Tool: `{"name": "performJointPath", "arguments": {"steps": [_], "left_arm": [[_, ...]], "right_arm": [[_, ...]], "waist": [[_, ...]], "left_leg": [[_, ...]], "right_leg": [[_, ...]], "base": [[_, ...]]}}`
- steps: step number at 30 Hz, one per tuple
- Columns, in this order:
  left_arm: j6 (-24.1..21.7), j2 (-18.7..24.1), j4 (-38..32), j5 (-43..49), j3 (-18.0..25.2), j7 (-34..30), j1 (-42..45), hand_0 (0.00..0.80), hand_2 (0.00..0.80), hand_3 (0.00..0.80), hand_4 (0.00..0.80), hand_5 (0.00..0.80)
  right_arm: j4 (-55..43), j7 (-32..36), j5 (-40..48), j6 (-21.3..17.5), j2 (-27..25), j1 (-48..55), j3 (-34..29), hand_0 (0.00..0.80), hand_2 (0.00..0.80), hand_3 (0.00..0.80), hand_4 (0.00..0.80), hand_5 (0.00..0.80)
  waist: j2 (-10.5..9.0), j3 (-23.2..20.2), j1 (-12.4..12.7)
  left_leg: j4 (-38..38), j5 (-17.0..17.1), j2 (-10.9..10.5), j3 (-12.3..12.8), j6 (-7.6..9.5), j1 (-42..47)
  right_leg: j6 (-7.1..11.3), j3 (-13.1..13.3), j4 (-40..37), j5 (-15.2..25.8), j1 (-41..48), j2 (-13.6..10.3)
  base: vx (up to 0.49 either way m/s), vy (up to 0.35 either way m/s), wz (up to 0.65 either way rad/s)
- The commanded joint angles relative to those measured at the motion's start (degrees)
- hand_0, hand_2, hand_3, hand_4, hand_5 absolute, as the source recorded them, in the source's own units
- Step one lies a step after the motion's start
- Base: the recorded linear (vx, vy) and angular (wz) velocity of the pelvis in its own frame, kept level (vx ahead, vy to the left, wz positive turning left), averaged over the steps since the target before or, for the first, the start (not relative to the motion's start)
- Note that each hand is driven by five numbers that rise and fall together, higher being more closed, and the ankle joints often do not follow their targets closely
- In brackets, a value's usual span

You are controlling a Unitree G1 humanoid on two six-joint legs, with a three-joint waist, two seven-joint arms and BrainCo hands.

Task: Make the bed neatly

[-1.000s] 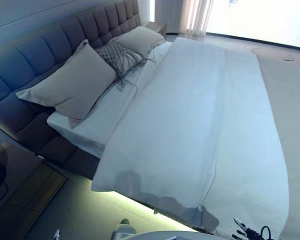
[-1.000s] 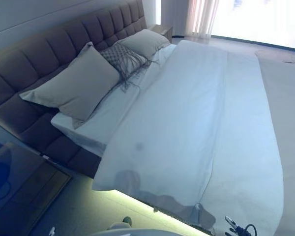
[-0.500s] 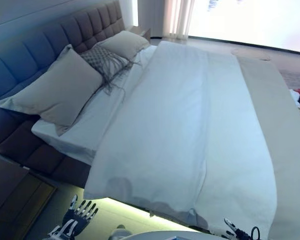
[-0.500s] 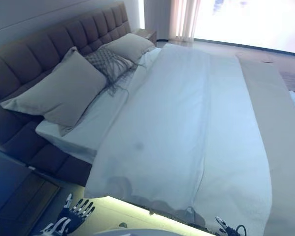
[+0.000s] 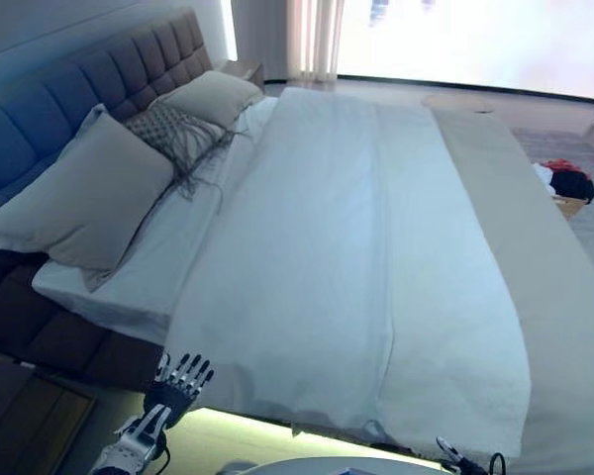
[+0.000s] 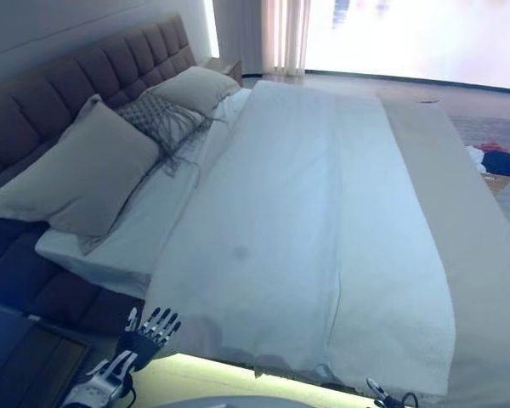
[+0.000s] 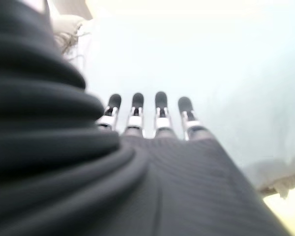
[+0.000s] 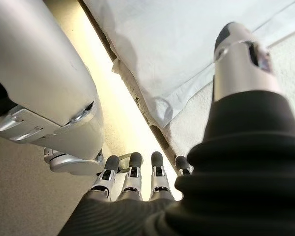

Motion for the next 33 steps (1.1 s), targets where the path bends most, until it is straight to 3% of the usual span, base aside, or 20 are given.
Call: {"name": "performJointPath", "arguments": {"steps": [1,4,5,6,8,9,10,12,15,19,20,21,22,24,25,28,29,31,33], "left_arm": [[-1.3,-1.9,1.5,-1.7,1.1,2.0,-5.9,0.000,0.000,0.000,0.000,0.000],[-1.0,-3.1,4.7,2.1,0.2,7.7,-5.4,0.000,0.000,0.000,0.000,0.000],[-1.9,-3.5,6.7,6.7,0.0,8.8,-4.9,0.000,0.000,0.000,0.000,0.000],[-3.7,-3.9,10.4,10.3,-1.2,9.5,-4.5,0.000,0.000,0.000,0.000,0.000],[-5.6,-4.2,14.4,16.4,-3.7,12.1,-4.4,0.000,0.000,0.000,0.000,0.000],[-6.0,-4.3,15.1,18.3,-4.4,13.0,-4.5,0.000,0.000,0.000,0.000,0.000],[-7.2,-4.7,17.2,26.1,-7.2,15.8,-4.9,0.000,0.000,0.000,0.000,0.000],[-7.9,-5.6,19.6,38.4,-12.0,18.1,-5.7,0.000,0.000,0.000,0.000,0.000],[-5.6,-6.9,20.8,41.1,-15.7,22.0,-5.6,0.000,0.000,0.000,0.000,0.000],[-5.8,-8.4,21.3,46.5,-17.0,22.4,-4.0,0.000,0.000,0.000,0.000,0.000],[-6.4,-8.7,21.0,47.4,-18.0,23.2,-3.9,0.000,0.000,0.000,0.000,0.000],[-6.5,-8.6,20.5,46.0,-18.7,23.8,-3.9,0.000,0.000,0.000,0.000,0.000],[-6.5,-8.6,20.4,45.4,-18.8,24.0,-3.9,0.000,0.000,0.000,0.000,0.000],[-6.2,-8.1,19.7,41.7,-18.7,24.9,-5.0,0.000,0.000,0.000,0.000,0.000],[-6.0,-7.7,19.7,42.2,-18.2,24.5,-5.9,0.000,0.000,0.000,0.000,0.000],[-6.8,-7.7,21.0,43.9,-18.0,22.2,-6.3,0.000,0.000,0.000,0.000,0.000],[-6.9,-7.8,21.0,44.1,-17.9,22.2,-6.1,0.000,0.000,0.000,0.000,0.000],[-6.7,-8.0,21.0,42.9,-18.4,22.6,-5.5,0.000,0.000,0.000,0.000,0.000],[-6.2,-8.0,20.9,42.6,-18.6,22.2,-5.8,0.000,0.000,0.000,0.000,0.000]], "right_arm": [[1.5,-1.0,2.5,-1.5,-0.1,-3.1,-0.2,0.000,0.000,0.000,0.000,0.000],[1.0,-1.2,3.5,-5.2,1.6,-2.2,-0.8,0.000,0.000,0.000,0.000,0.000],[0.9,-1.3,3.0,-6.0,2.6,-2.1,-0.7,0.000,0.000,0.000,0.000,0.000],[1.0,-0.9,2.8,-7.2,4.1,-1.7,-0.3,0.000,0.000,0.000,0.000,0.000],[1.7,0.6,3.1,-8.2,5.6,-1.1,1.0,0.000,0.000,0.000,0.000,0.000],[1.8,0.9,3.5,-8.4,5.9,-1.1,1.4,0.000,0.000,0.000,0.000,0.000],[2.1,1.4,4.7,-8.8,7.1,-1.4,3.0,0.000,0.000,0.000,0.000,0.000],[1.8,0.8,6.6,-9.2,8.8,-2.1,5.5,0.000,0.000,0.000,0.000,0.000],[0.8,0.3,5.6,-9.7,10.3,-3.0,8.6,0.000,0.000,0.000,0.000,0.000],[-0.6,0.9,0.3,-11.0,11.3,-2.9,12.5,0.000,0.000,0.000,0.000,0.000],[-1.0,1.2,-2.1,-11.6,11.2,-3.0,14.1,0.000,0.000,0.000,0.000,0.000],[-1.2,1.3,-3.5,-11.8,10.9,-3.2,15.3,0.000,0.000,0.000,0.000,0.000],[-1.3,1.7,-4.0,-11.7,10.8,-3.3,15.6,0.000,0.000,0.000,0.000,0.000],[-2.2,1.5,-6.0,-11.6,9.8,-5.1,18.3,0.000,0.000,0.000,0.000,0.000],[-2.4,0.5,-5.0,-10.5,9.3,-6.5,19.6,0.000,0.000,0.000,0.000,0.000],[-1.2,-2.5,1.1,-10.3,8.8,-7.0,18.2,0.000,0.000,0.000,0.000,0.000],[-0.7,-3.5,3.1,-10.5,8.8,-6.7,17.4,0.000,0.000,0.000,0.000,0.000],[0.5,-5.4,7.3,-11.8,9.2,-5.4,15.6,0.000,0.000,0.000,0.000,0.000],[0.8,-7.4,8.9,-12.5,9.6,-3.8,13.4,0.000,0.000,0.000,0.000,0.000]], "waist": [[0.59,3.0,0.0],[0.38,3.6,0.0],[0.32,3.9,-0.2],[0.49,3.9,-0.8],[1.04,3.5,-1.8],[1.14,3.4,-2.0],[1.30,3.3,-2.6],[1.02,2.7,-3.2],[0.70,2.1,-3.2],[-0.04,2.0,-1.9],[-0.16,2.4,-1.4],[-0.20,2.8,-1.0],[-0.20,3.0,-0.8],[-0.35,4.4,0.4],[-0.87,5.1,0.4],[-2.52,5.6,-1.1],[-2.22,5.3,-1.7],[-0.08,4.3,-3.3],[0.94,4.0,-4.2]], "left_leg": [[6.2,-8.0,-1.9,0.9,3.19,-0.2],[6.0,-9.1,-4.8,2.1,4.12,-0.1],[5.4,-9.0,-5.1,3.2,4.34,0.3],[4.3,-8.1,-5.3,3.7,5.09,0.3],[2.4,-6.4,-5.3,3.6,6.43,-0.3],[2.0,-6.1,-5.3,3.5,6.72,-0.4],[1.0,-5.3,-5.5,2.8,7.68,-1.0],[0.5,-4.8,-6.5,0.8,8.72,-1.9],[0.4,-4.3,-7.5,-0.8,9.05,-2.2],[0.3,-2.4,-6.6,0.0,7.00,-4.2],[0.1,-1.2,-6.0,1.0,5.90,-5.7],[0.1,-0.2,-5.7,0.5,5.12,-7.5],[0.1,0.1,-5.7,0.2,4.94,-8.0],[2.2,0.4,-5.9,-4.0,4.62,-11.4],[7.6,-1.9,-6.3,-5.6,5.10,-12.5],[18.0,-8.6,-6.7,-4.2,6.77,-11.8],[16.1,-9.3,-6.4,-4.1,7.02,-10.0],[7.4,-7.3,-5.3,-5.2,6.13,-4.7],[3.6,-5.5,-4.6,-5.5,5.02,-3.1]], "right_leg": [[3.65,-2.0,0.1,4.7,-1.2,-7.9],[4.44,-4.1,0.5,8.3,-2.9,-10.0],[4.46,-5.3,2.4,8.8,-3.8,-10.1],[3.82,-4.6,6.8,7.2,-5.0,-9.1],[1.99,-1.8,15.4,3.3,-6.9,-5.1],[1.56,-1.2,17.2,2.3,-7.5,-4.1],[0.35,0.7,21.8,-0.1,-8.2,-0.5],[-0.62,3.5,23.6,-2.5,-8.1,3.5],[-1.60,4.4,19.7,-5.4,-4.8,6.2],[-3.68,4.0,7.0,-6.8,-0.8,8.4],[-3.95,3.8,4.4,-6.4,0.3,9.0],[-4.16,4.6,2.8,-6.1,0.9,9.5],[-4.23,4.9,2.5,-6.0,1.0,9.6],[-5.13,6.4,1.6,-5.8,0.0,9.9],[-5.92,6.2,2.0,-5.1,-1.8,9.0],[-6.29,5.4,3.3,-3.2,-4.1,6.6],[-6.13,5.2,3.9,-3.3,-4.6,6.6],[-5.84,5.1,4.8,-3.9,-5.2,7.9],[-5.42,5.0,4.5,-3.9,-5.0,8.3]], "base": [[0.052,0.219,-0.06],[0.005,0.191,-0.16],[-0.062,0.180,-0.30],[-0.096,0.165,-0.42],[-0.117,0.126,-0.44],[-0.130,0.081,-0.25],[-0.155,0.000,-0.16],[-0.190,-0.075,-0.02],[-0.162,-0.139,-0.07],[-0.185,-0.185,-0.29],[-0.256,-0.173,-0.29],[-0.217,-0.128,-0.12],[-0.301,-0.089,-0.05],[-0.425,-0.054,-0.02],[-0.486,0.000,-0.05],[-0.321,0.079,0.02],[-0.135,0.178,0.09],[-0.108,0.215,0.06],[-0.118,0.171,0.19]]}}
